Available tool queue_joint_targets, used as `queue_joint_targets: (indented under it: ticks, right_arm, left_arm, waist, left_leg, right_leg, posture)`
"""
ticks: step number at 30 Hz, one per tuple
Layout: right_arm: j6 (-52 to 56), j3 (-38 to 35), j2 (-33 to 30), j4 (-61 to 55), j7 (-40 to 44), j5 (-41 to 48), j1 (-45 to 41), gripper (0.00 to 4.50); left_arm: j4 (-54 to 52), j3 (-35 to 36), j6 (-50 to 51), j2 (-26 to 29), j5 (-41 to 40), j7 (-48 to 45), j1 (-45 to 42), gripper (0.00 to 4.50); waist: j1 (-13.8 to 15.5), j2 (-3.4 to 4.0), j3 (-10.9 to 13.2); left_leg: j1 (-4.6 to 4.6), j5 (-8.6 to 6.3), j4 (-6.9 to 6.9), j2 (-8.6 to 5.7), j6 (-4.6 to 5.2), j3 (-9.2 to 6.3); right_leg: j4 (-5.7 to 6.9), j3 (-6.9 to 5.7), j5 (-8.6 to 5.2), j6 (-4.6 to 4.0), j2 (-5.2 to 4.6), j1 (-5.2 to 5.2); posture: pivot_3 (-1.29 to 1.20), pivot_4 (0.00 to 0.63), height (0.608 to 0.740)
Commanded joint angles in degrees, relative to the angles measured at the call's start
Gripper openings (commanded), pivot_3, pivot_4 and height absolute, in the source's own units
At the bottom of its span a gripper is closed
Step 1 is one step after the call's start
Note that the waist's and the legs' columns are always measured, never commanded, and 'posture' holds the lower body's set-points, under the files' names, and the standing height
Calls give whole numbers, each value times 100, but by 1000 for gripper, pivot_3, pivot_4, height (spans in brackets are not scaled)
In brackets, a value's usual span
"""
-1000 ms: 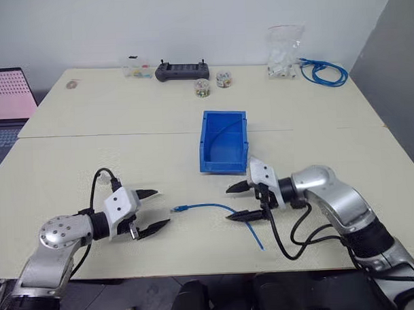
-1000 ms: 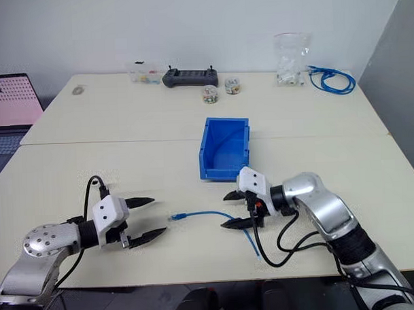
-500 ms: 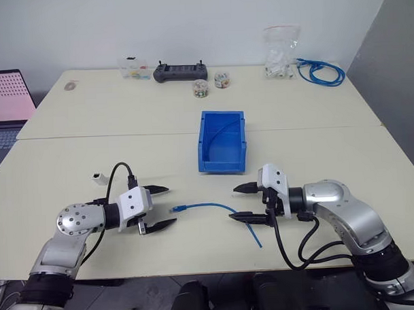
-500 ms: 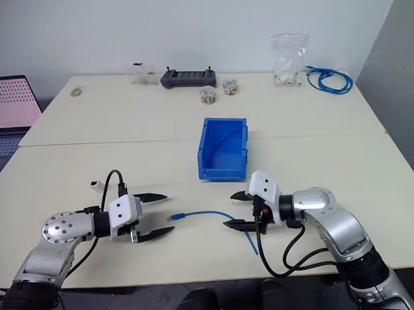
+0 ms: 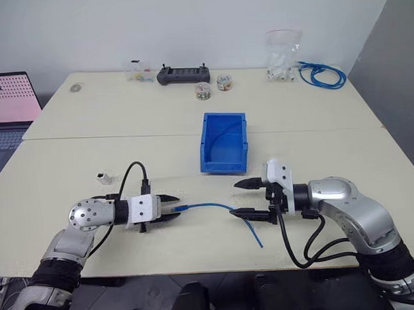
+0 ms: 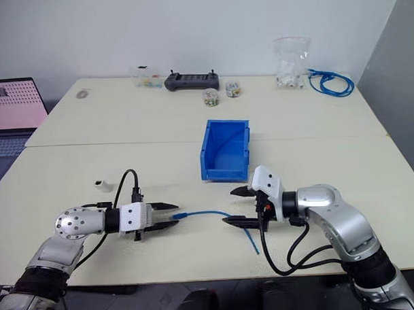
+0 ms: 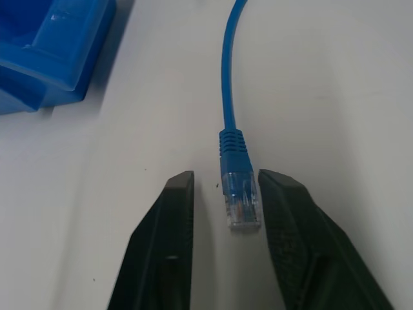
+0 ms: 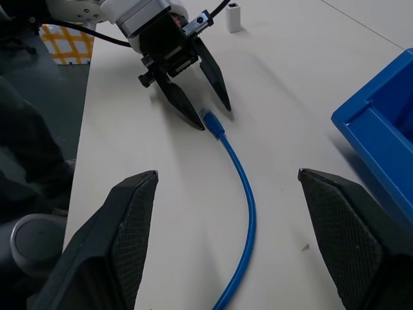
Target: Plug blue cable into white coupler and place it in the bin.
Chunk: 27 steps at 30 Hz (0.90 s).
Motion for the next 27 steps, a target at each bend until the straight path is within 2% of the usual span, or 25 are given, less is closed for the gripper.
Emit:
queue_joint_targets:
  ticks: [1, 3, 4, 8, 13, 17, 20, 27]
  right_arm:
    - [-201, -132, -87, -294, 30, 120, 24, 3698]
    - [-274, -156, -110, -324, 20, 133, 66, 3698]
    - [-289, -183, -123, -351, 18, 158, 96, 3698]
    - [-440, -261, -192, -455, -27, 131, 225, 3698]
    - [-379, -519, -498, -845, 77, 380, 520, 3698]
    - [465, -888, -716, -1198, 65, 1318, 617, 3698]
    - [990, -1172, -672, -1374, -148, 2030, 702, 3698]
    - [1491, -1409, -424, -1596, -869, 2831, 921, 3698]
  left_arm:
    - [616, -269, 14, 131, 516, -54, 18, 795]
    - [711, -329, -8, 145, 545, -97, -30, 327]
    - [754, -353, -3, 143, 526, -134, -54, 234]
    - [671, -394, 373, 126, 315, -352, -125, 234]
    - [-547, -264, 2327, 170, -730, -946, -94, 234]
    - [-1592, -88, 4105, 172, -1587, -1141, -265, 234]
    - [-2150, 79, 5333, 43, -2256, -1057, -565, 234]
    - [-2842, 617, 7540, -315, -3781, -541, -1245, 234]
  waist:
    - [0, 5, -3]
    - [-4, 14, -11]
    - [-6, 18, -14]
    - [-7, 32, -28]
    - [-15, 32, -29]
    - [-28, 10, -14]
    - [-18, -16, 2]
    - [-14, -26, 8]
  left_leg:
    - [2, 0, 0, 0, 0, 0]
    - [9, 0, -2, 1, 0, 2]
    - [14, 0, -3, 1, 0, 3]
    - [28, 0, -7, 1, 0, 6]
    - [28, 0, -7, 2, 0, 8]
    - [5, -1, -8, 3, 0, 4]
    - [-23, -1, 0, 6, 0, -15]
    - [-34, -1, 3, 2, 0, -21]
  right_leg:
    - [0, 1, 0, 1, 0, 1]
    - [1, 2, -1, 1, 0, 5]
    - [1, 2, -1, 1, 1, 9]
    - [1, 5, -1, 2, 1, 20]
    - [1, 6, -2, 2, 3, 21]
    - [-1, 4, -2, 3, 4, 3]
    - [0, -6, -2, 2, 8, -13]
    - [-10, -10, -3, 4, 6, -14]
  posture:
    - [0, 150, 740]
    - [0, 150, 740]
    - [0, 150, 740]
    - [0, 150, 740]
    - [0, 150, 740]
    - [0, 150, 740]
    - [0, 150, 740]
    - [0, 150, 740]
